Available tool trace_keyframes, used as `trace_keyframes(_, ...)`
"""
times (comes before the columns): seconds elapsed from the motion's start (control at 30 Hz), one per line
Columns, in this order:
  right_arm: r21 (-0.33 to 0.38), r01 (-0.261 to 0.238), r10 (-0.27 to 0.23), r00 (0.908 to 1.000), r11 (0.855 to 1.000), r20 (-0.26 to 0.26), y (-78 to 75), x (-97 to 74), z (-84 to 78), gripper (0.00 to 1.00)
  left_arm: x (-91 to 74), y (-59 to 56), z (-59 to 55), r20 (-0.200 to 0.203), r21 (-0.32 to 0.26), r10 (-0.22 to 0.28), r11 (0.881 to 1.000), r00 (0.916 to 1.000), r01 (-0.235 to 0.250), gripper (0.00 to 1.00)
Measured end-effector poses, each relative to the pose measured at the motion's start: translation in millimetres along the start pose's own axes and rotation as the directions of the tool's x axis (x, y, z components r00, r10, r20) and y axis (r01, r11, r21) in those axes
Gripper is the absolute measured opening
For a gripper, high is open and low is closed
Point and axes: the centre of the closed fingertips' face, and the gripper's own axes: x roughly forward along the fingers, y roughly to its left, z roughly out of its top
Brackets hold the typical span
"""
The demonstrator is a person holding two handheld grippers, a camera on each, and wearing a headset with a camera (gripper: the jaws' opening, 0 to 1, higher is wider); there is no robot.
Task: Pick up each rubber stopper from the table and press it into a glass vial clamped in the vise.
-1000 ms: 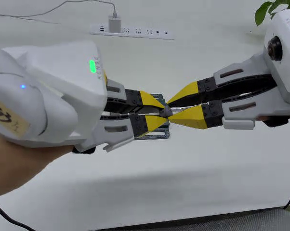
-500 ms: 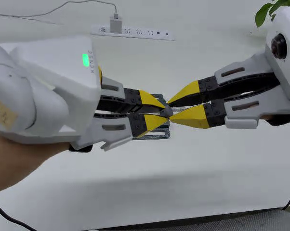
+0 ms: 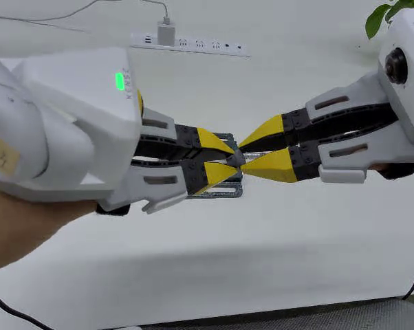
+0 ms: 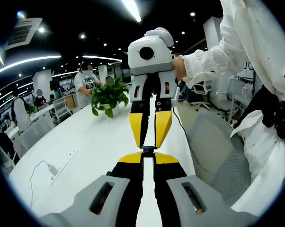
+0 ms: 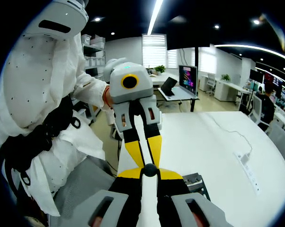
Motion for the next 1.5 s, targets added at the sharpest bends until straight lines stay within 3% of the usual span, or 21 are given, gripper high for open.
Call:
trace_keyframes(0.27,0.029,-0.011,0.011,0.9997,1.0,-0.024,0.9,4.8,-6.2,0.06,2.2,-3.6,-9.2,-0.005,-0.002,0.008,1.0,1.0,-0.008,0.05)
trace_keyframes(0.5,0.046,-0.004,0.005,0.9997,0.999,-0.023,-5.9,4.7,-5.7,0.06,-2.1,-2.7,-17.5,-0.008,-0.021,0.036,0.999,0.9993,-0.037,0.16)
trace_keyframes(0.7,0.072,0.025,-0.024,0.9996,0.997,-0.018,-17.0,6.1,-4.6,0.06,-11.5,4.4,-39.3,-0.042,-0.07,0.084,0.994,0.9956,-0.087,0.3)
trace_keyframes(0.97,0.089,0.066,-0.062,0.9966,0.994,-0.054,-35.2,19.2,-4.2,0.06,-22.1,16.0,-64.3,-0.06,-0.124,0.149,0.98,0.987,-0.155,0.48)
trace_keyframes(1.27,0.107,0.085,-0.071,0.9895,0.991,-0.126,-57.4,40.7,-9.6,0.06,-35.1,28.9,-94.4,-0.08,-0.169,0.183,0.966,0.9798,-0.194,0.67)
trace_keyframes(1.5,0.125,0.097,-0.07,0.9759,0.987,-0.207,-74.8,57.0,-18.8,0.06,-38.8,34.0,-113.6,-0.081,-0.184,0.187,0.963,0.979,-0.199,0.83)
